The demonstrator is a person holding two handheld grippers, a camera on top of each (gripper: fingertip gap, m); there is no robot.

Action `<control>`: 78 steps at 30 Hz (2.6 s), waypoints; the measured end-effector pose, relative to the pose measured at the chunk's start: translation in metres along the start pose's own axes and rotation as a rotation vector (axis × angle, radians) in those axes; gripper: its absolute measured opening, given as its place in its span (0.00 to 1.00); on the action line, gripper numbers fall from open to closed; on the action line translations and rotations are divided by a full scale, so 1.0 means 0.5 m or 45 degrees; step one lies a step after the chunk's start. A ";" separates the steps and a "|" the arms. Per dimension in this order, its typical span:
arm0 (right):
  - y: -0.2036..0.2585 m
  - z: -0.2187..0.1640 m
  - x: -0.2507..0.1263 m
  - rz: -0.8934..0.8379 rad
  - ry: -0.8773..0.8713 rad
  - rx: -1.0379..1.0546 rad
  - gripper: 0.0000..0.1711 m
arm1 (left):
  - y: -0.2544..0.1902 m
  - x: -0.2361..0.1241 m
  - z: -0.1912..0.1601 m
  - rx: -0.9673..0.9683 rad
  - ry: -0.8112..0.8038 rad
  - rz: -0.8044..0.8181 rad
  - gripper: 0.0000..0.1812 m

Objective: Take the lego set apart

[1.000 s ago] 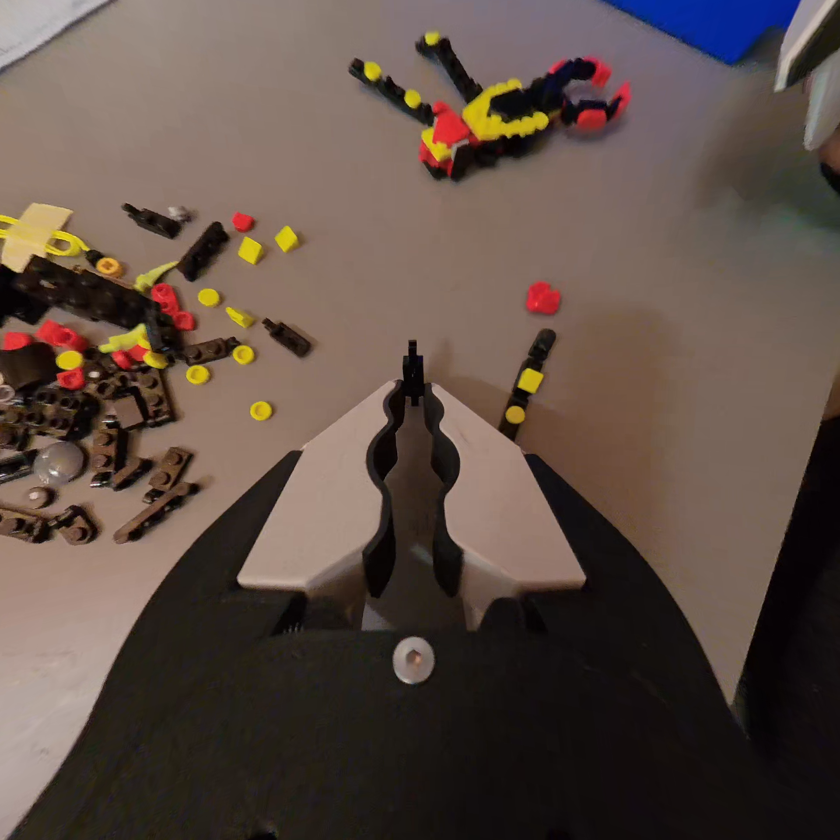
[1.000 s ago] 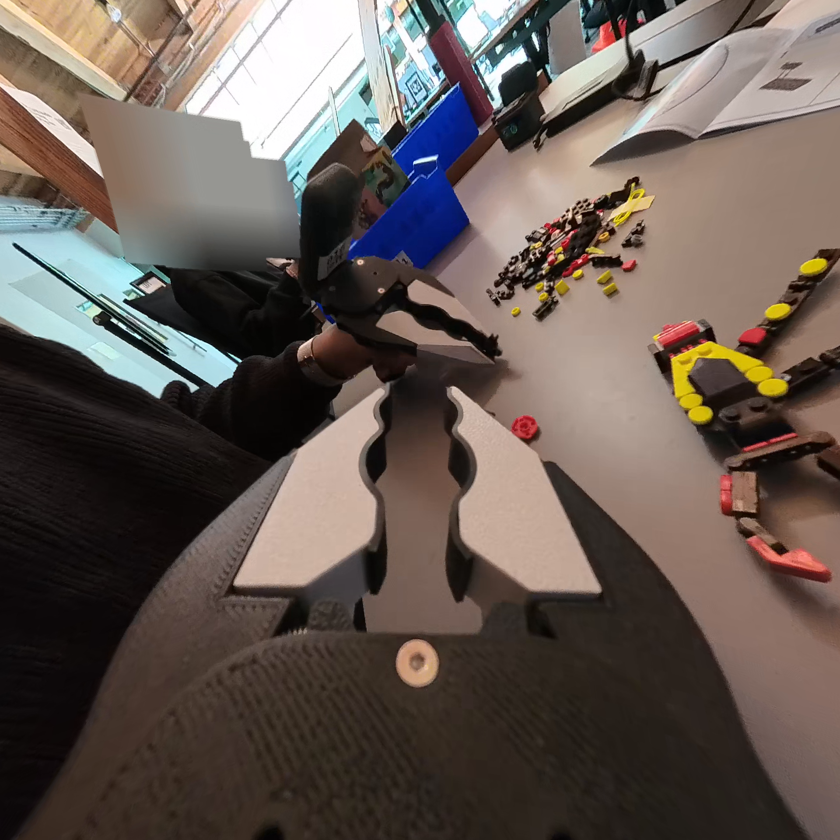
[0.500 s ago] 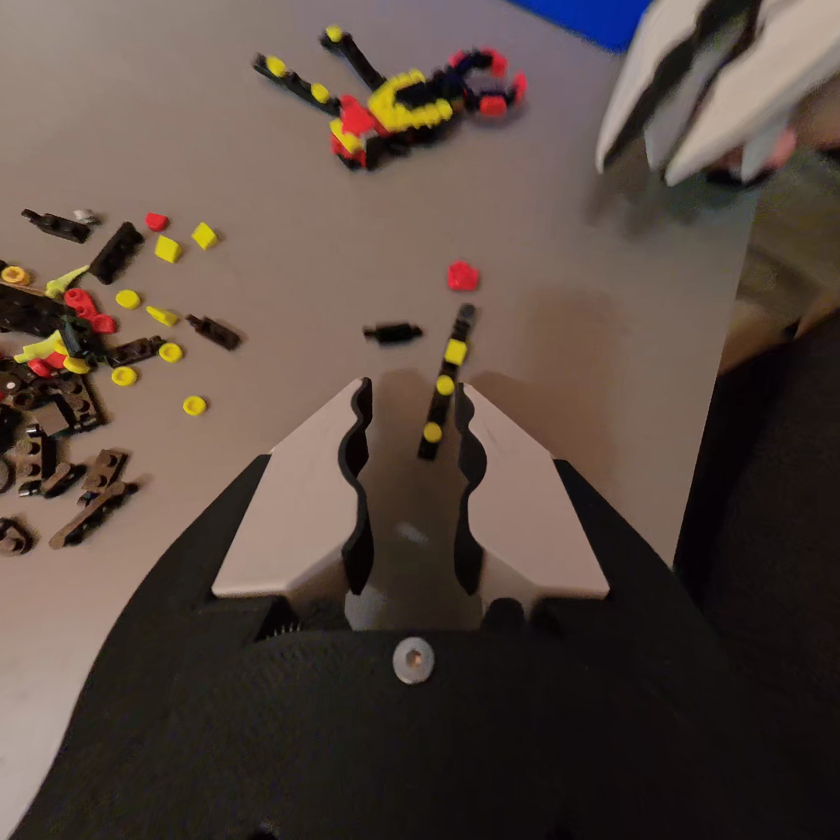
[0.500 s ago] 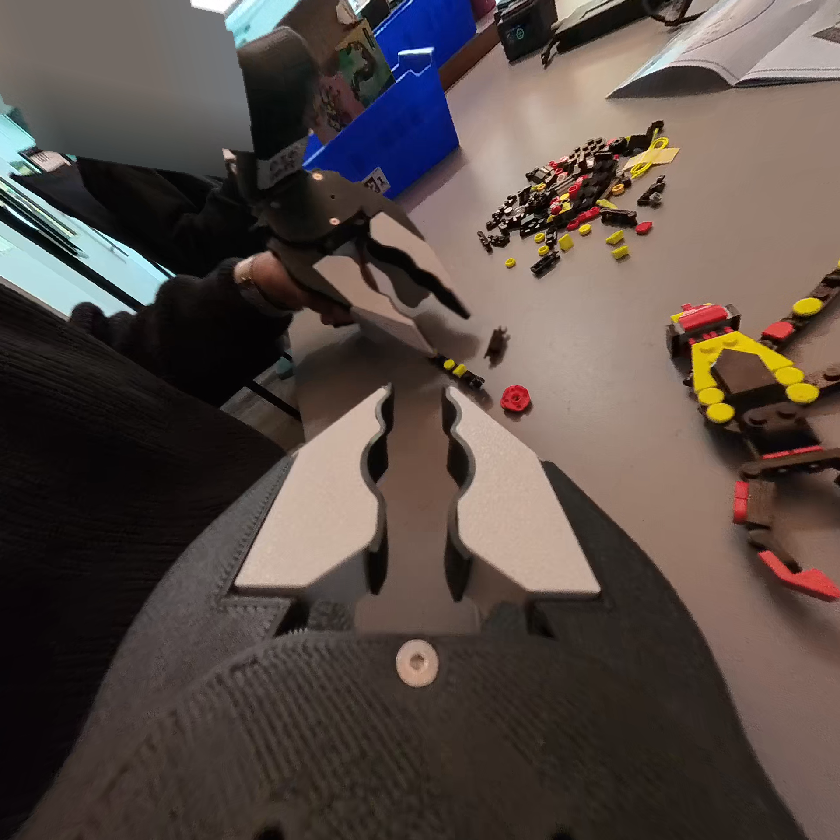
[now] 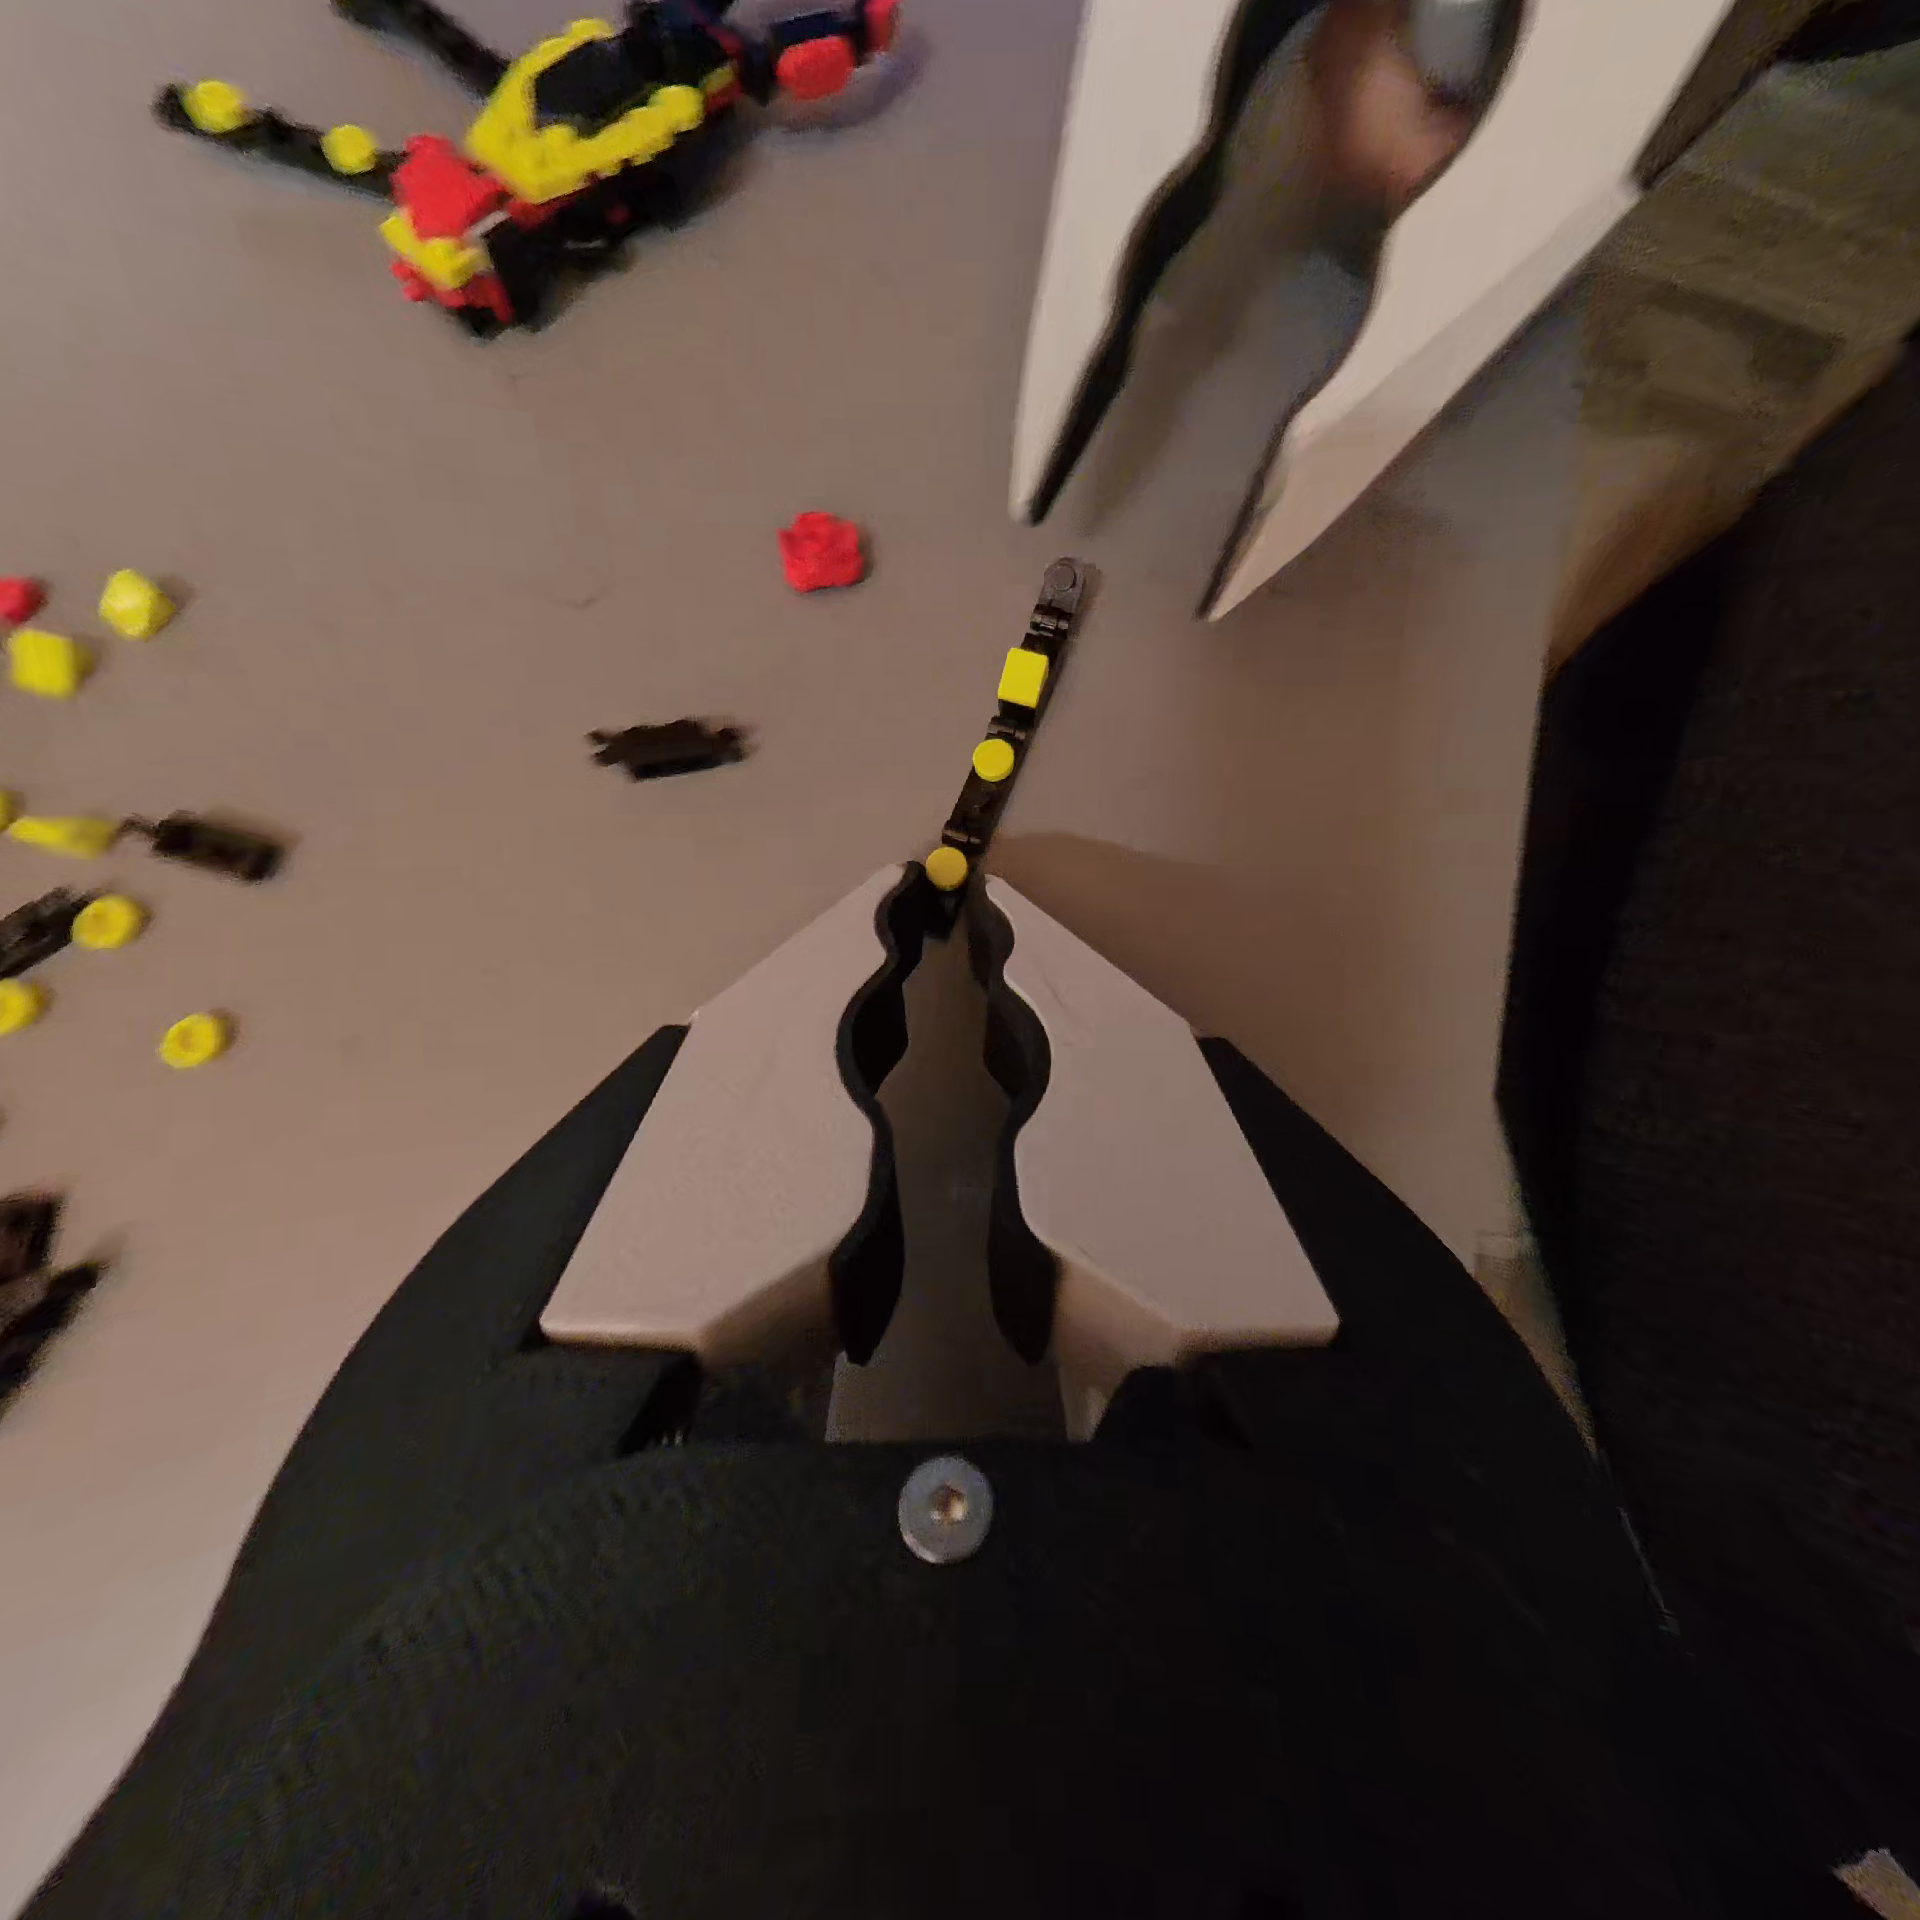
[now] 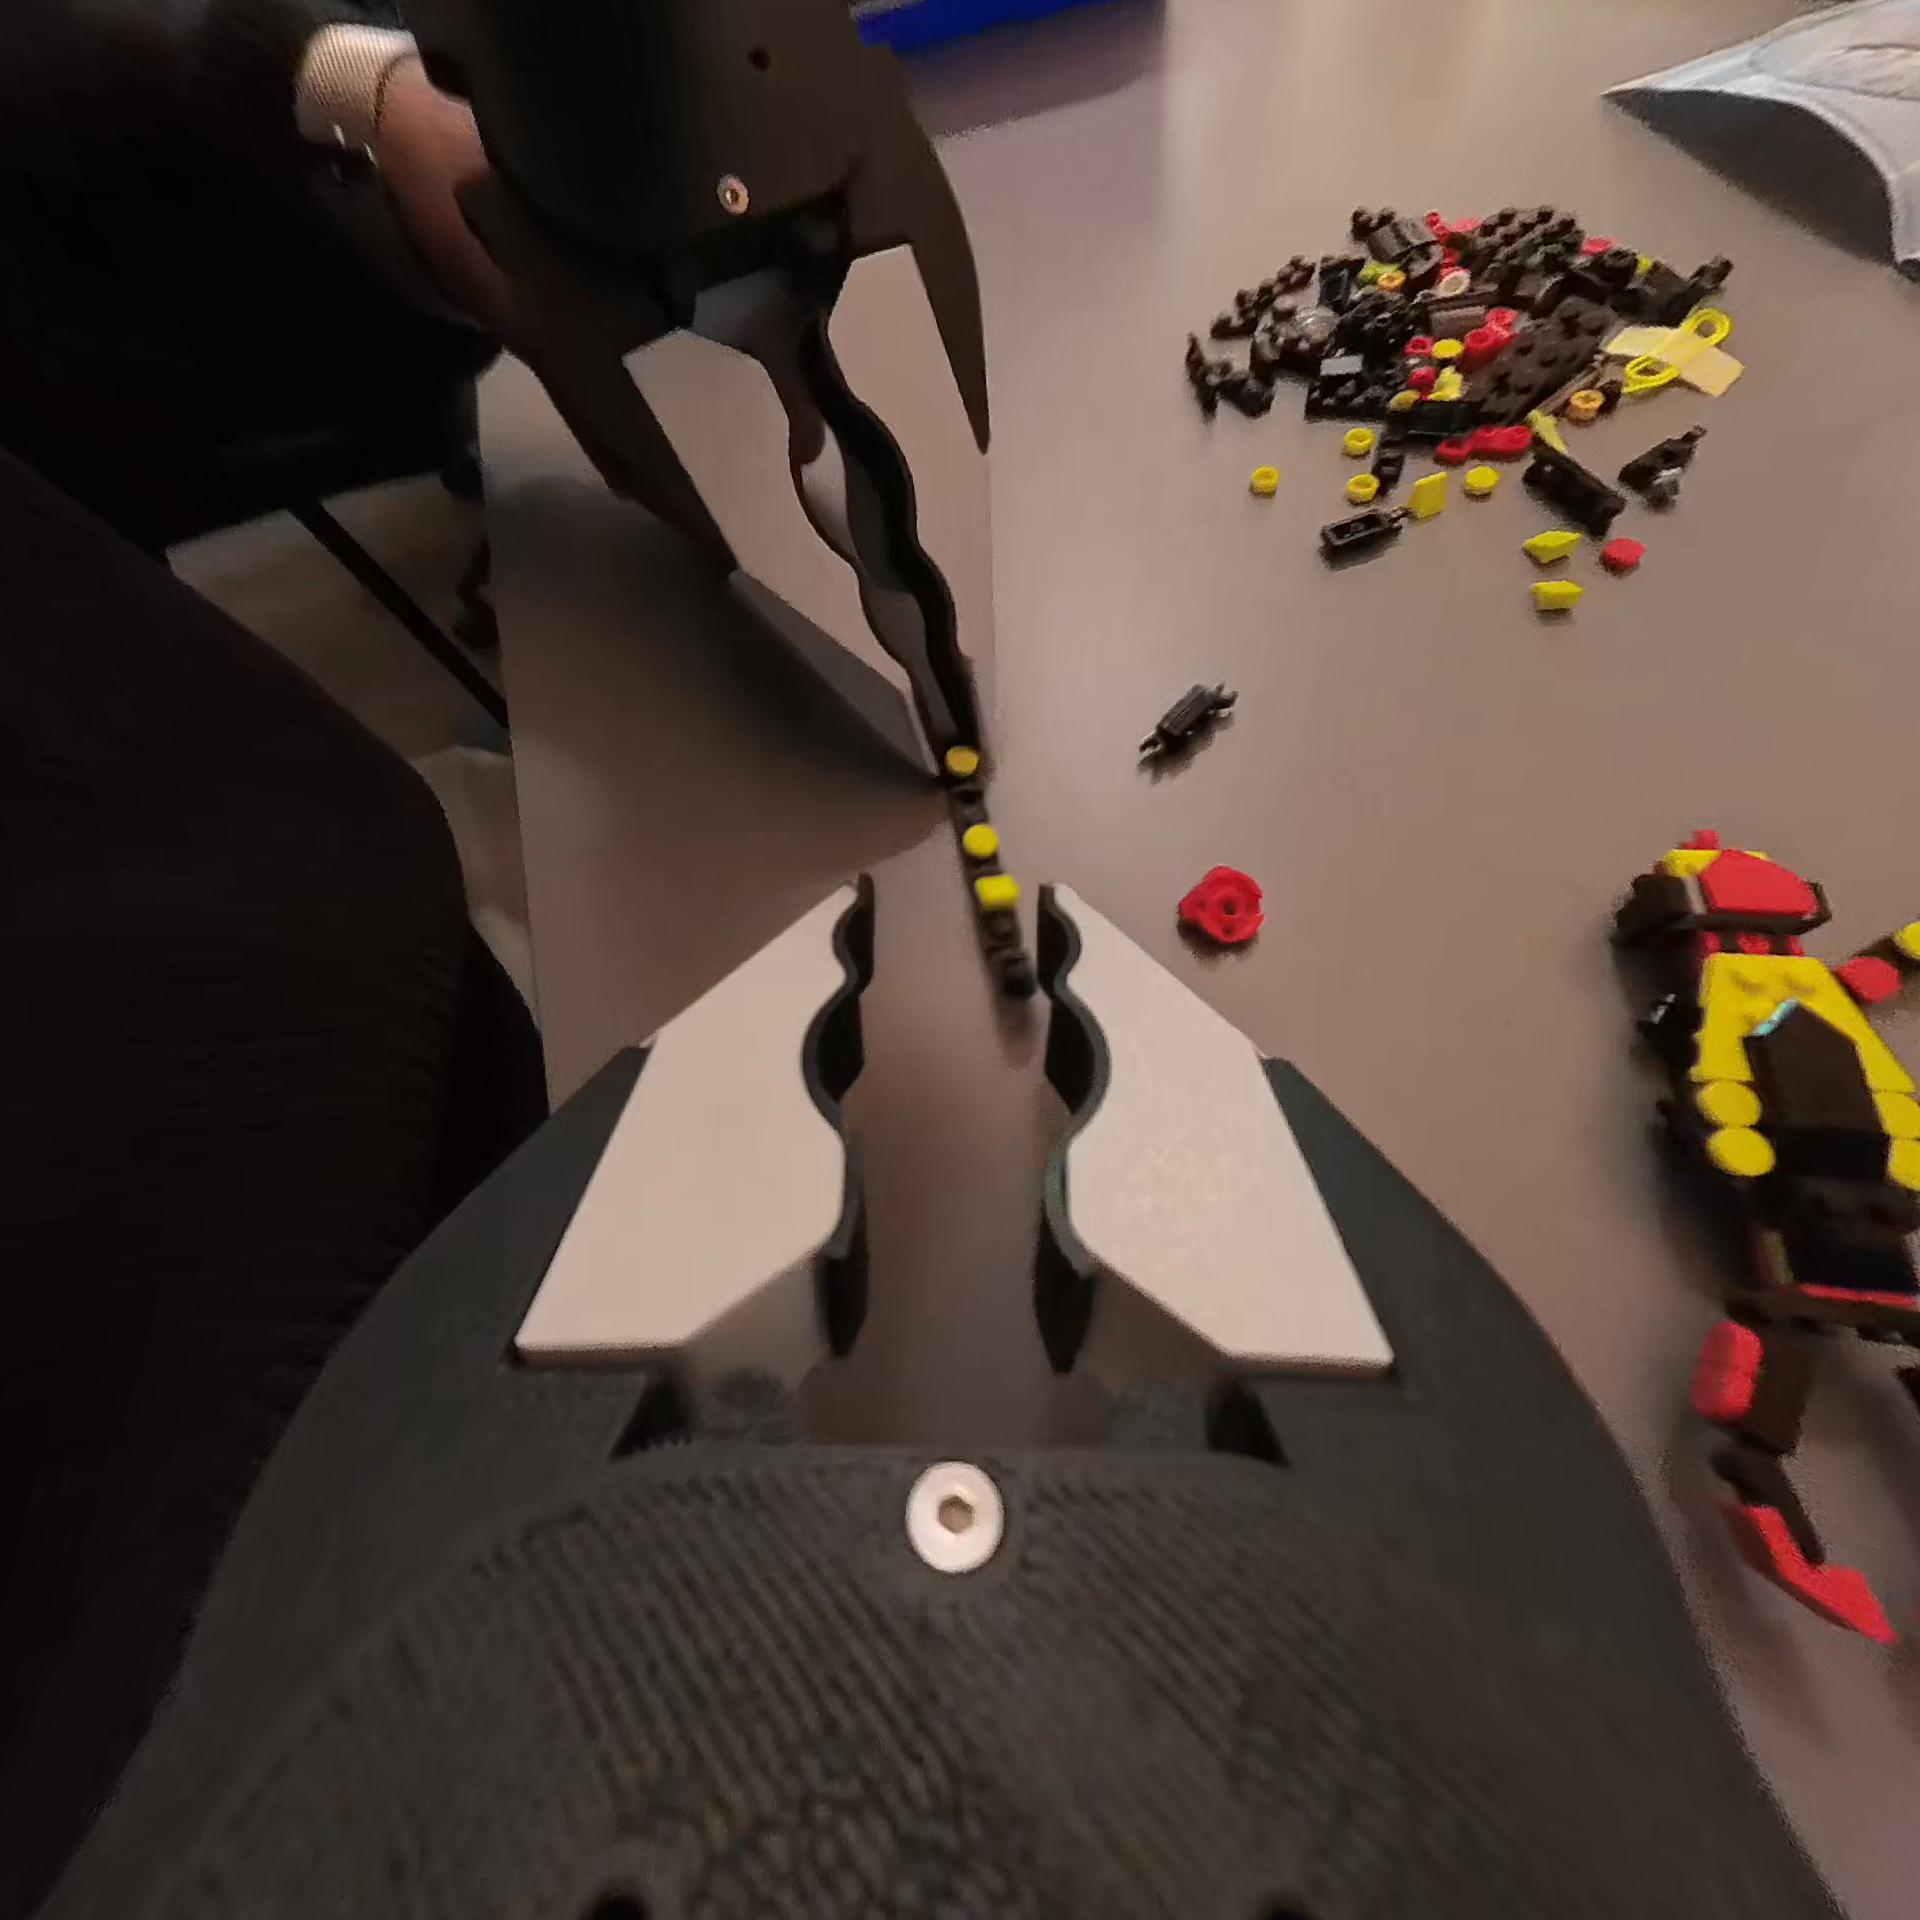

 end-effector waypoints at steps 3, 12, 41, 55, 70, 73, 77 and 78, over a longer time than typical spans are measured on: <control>0.016 -0.022 0.015 0.004 0.090 -0.107 0.19 | -0.025 0.022 0.012 0.087 0.024 -0.034 0.03; 0.041 -0.042 0.032 -0.006 0.224 -0.199 0.04 | -0.054 0.043 0.024 0.103 0.050 -0.097 0.03; 0.038 -0.029 -0.063 0.170 0.138 -0.178 0.04 | -0.093 0.047 0.067 0.063 -0.178 -0.308 0.21; 0.070 -0.015 -0.061 0.237 0.124 -0.205 0.04 | -0.127 0.047 0.064 0.200 -0.115 -0.388 0.04; -0.055 -0.064 -0.097 -0.166 0.246 -0.222 0.04 | -0.045 0.014 0.064 0.044 -0.222 -0.192 0.04; -0.078 -0.086 -0.086 -0.264 0.331 -0.259 0.04 | -0.045 0.042 0.057 0.094 -0.123 -0.119 0.04; -0.094 -0.099 -0.080 -0.291 0.353 -0.175 0.04 | -0.048 0.059 0.056 0.111 -0.058 -0.089 0.04; -0.095 -0.098 -0.079 -0.291 0.344 -0.159 0.05 | -0.047 0.062 0.054 0.115 -0.040 -0.070 0.05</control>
Point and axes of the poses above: each gripper's, where its closed fingertips meet, x out along the fingers, z out of its top, y = z × x across the jaws, the point moved 4 cm from there along -x, back along the fingers, and after that the axes turned 10 degrees about -z, right-handed, at the moved point
